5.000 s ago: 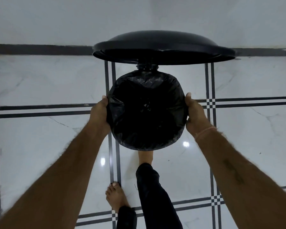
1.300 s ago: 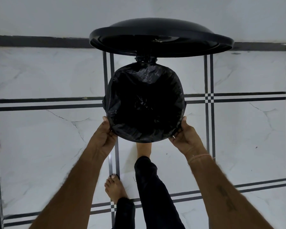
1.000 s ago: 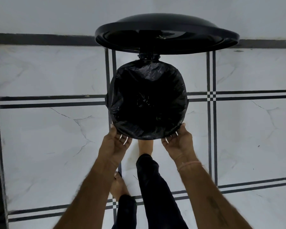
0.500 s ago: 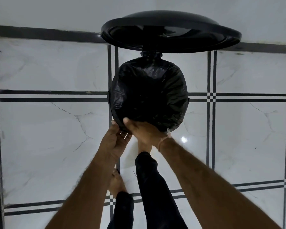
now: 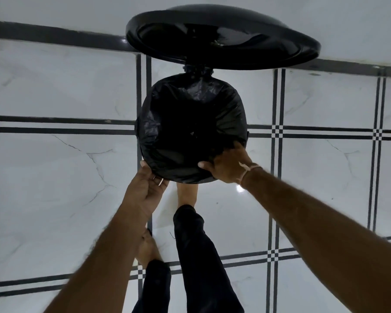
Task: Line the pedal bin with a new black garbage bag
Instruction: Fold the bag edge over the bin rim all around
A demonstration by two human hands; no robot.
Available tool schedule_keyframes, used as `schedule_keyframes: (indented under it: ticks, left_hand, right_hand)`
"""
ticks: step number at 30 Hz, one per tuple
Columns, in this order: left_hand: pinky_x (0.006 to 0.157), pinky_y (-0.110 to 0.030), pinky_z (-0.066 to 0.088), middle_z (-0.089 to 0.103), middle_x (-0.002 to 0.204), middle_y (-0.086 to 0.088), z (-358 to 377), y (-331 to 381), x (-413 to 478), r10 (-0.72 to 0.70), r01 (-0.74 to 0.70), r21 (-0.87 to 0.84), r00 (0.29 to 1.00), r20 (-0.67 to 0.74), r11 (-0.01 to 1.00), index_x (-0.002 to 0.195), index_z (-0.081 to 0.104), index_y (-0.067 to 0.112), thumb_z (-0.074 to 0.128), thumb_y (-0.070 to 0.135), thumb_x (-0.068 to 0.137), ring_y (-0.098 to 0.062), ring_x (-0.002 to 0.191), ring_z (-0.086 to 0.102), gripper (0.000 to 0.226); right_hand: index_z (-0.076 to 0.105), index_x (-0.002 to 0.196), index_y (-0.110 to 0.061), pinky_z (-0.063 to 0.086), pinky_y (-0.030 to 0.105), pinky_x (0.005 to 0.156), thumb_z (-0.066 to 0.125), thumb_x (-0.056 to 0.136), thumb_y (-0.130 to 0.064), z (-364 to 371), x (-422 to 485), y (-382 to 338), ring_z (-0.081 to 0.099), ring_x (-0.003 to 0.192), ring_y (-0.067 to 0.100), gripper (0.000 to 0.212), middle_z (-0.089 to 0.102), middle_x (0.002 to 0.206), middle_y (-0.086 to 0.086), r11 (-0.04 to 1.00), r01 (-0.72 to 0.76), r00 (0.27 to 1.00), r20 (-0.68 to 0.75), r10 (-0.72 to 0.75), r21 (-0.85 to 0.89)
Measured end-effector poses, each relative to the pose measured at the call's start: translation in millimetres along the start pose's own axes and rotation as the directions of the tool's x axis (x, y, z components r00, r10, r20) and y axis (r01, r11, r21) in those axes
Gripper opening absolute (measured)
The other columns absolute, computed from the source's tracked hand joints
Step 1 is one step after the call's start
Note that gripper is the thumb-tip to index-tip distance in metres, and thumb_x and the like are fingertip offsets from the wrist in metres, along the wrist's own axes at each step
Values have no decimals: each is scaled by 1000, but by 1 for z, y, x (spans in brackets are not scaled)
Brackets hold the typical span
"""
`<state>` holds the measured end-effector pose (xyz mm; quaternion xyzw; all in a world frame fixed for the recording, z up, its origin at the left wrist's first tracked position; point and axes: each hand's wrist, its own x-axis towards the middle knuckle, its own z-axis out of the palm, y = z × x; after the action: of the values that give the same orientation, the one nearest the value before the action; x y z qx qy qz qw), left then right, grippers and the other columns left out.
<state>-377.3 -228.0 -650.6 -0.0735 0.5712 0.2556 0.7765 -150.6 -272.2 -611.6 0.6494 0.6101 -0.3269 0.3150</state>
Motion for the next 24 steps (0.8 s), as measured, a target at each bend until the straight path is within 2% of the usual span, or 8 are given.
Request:
schedule_keyframes:
  ticks: [2, 6, 12, 14, 17, 20, 22, 24]
  left_hand:
    - [83, -37, 57, 83, 94, -2, 1, -1, 0, 2, -2, 6, 1000, 0, 1000, 105, 69, 12, 51, 34, 106, -20, 104, 72, 28]
    - [83, -37, 57, 83, 94, -1, 2, 0, 0, 5, -5, -1, 1000, -4, 1000, 106, 69, 13, 50, 34, 107, -20, 104, 72, 28]
    - [84, -38, 57, 83, 95, 0, 3, -1, -1, 14, -14, -12, 1000, -6, 1000, 105, 69, 14, 50, 33, 107, -19, 103, 72, 27]
    - [85, -38, 57, 81, 102, -1, 3, 0, -1, 17, -17, -4, 1000, 3, 1000, 106, 68, 14, 49, 33, 107, -19, 105, 72, 27]
    - [86, -38, 57, 77, 109, -2, 4, 0, -2, 21, -21, 12, 1000, 10, 1000, 109, 68, 14, 48, 34, 107, -19, 107, 71, 28]
    - [85, -38, 57, 82, 96, 1, 4, -1, -3, 22, -22, 14, 1000, 0, 1000, 108, 68, 14, 49, 35, 107, -19, 105, 72, 29]
    - [84, -37, 56, 82, 94, 2, 4, -1, -2, 18, -18, 27, 1000, -9, 999, 109, 67, 14, 47, 36, 108, -19, 106, 71, 31]
    - [85, -38, 57, 83, 93, 2, 4, -1, -1, 16, -15, 35, 1000, -21, 999, 109, 67, 14, 47, 37, 108, -18, 104, 71, 31]
  right_hand:
    - [72, 127, -16, 30, 49, 121, 16, 107, -63, -4, 2, 7, 56, 135, 31, 76, 76, 119, 10, 1000, 12, 1000, -8, -12, 6]
    - [71, 123, -25, 40, 44, 107, 27, 106, -57, -5, -8, -1, 70, 113, 26, 56, 79, 114, -1, 976, 9, 916, -394, 78, 215]
    - [53, 153, -22, 8, 50, 130, 24, 109, -55, 17, -31, -16, 46, 147, 26, 62, 67, 142, 1, 989, -94, 958, -261, 122, 118]
    - [63, 140, -23, 19, 53, 126, 39, 108, -48, 17, -33, -21, 55, 136, 25, 48, 71, 133, -1, 955, -80, 897, -397, 193, 284]
    - [66, 130, -17, 44, 49, 103, 60, 101, -33, 25, -45, -34, 57, 121, 30, 34, 66, 128, 5, 825, -96, 681, -568, 463, 557]
    - [57, 135, -13, 46, 41, 93, 61, 104, -30, 38, -57, -51, 55, 117, 27, 36, 58, 130, 9, 500, -64, 514, -401, 759, 864]
    - [55, 132, -15, 50, 38, 96, 57, 106, -33, 43, -58, -58, 59, 121, 27, 31, 60, 129, 7, -36, 90, 526, -17, 850, 995]
    - [59, 123, -22, 54, 38, 95, 49, 108, -47, 40, -53, -57, 66, 119, 28, 31, 67, 127, 7, -618, 151, 670, 380, 638, 772]
